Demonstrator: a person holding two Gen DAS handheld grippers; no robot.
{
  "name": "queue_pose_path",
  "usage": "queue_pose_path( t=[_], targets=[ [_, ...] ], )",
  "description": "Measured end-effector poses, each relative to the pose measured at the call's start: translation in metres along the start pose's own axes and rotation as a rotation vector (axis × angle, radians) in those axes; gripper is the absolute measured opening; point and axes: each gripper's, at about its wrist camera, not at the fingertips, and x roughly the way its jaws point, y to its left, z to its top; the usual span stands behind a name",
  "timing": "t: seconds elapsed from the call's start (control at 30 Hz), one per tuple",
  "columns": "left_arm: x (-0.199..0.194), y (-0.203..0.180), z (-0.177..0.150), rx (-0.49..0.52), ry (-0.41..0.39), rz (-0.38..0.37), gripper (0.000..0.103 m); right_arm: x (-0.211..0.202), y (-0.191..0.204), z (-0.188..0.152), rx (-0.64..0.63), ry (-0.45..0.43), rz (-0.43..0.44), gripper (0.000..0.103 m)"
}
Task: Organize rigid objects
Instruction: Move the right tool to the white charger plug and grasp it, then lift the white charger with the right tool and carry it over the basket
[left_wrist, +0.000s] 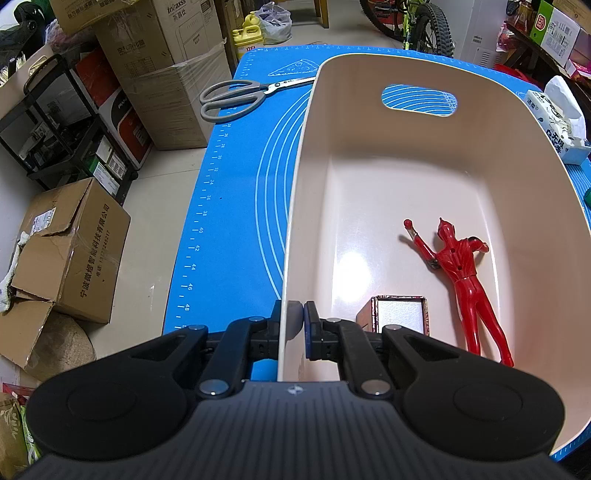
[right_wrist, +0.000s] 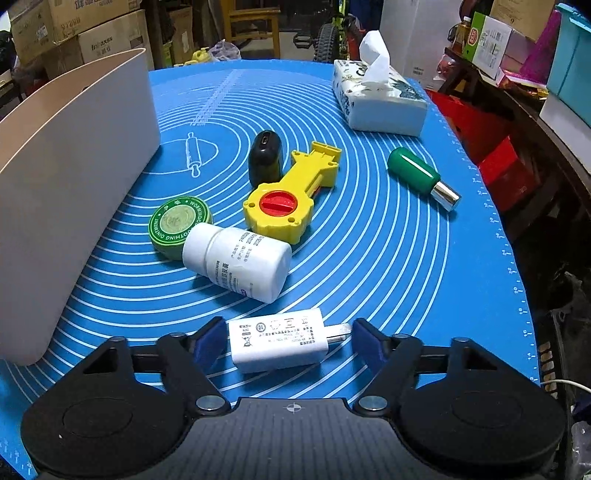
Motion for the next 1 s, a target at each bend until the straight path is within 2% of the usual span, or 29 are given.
queue_pose_path(
  t=[0.1, 0.43, 0.73, 1.0],
  targets=[
    [0.0, 0.0, 0.0, 0.0, 0.0, 0.0, 0.012, -0.002, 0.0, -0.001, -0.004, -0.012, 0.011, 0.065],
    [0.0, 0.0, 0.0, 0.0, 0.0, 0.001, 0.012, -0.011, 0.004, -0.003, -0.012, -0.058, -0.037, 0.065],
    [0.001, -0.001, 0.0, 0.002, 0.0, 0.001, 0.012, -0.051, 0.012, 0.016, 0.019, -0.196, -0.041, 0.065],
    [0.002, -0.003, 0.0, 0.009, 0.002, 0.005, 0.012, -0.086, 0.044, 0.047, 0.0, -0.357, 0.017, 0.065]
  ],
)
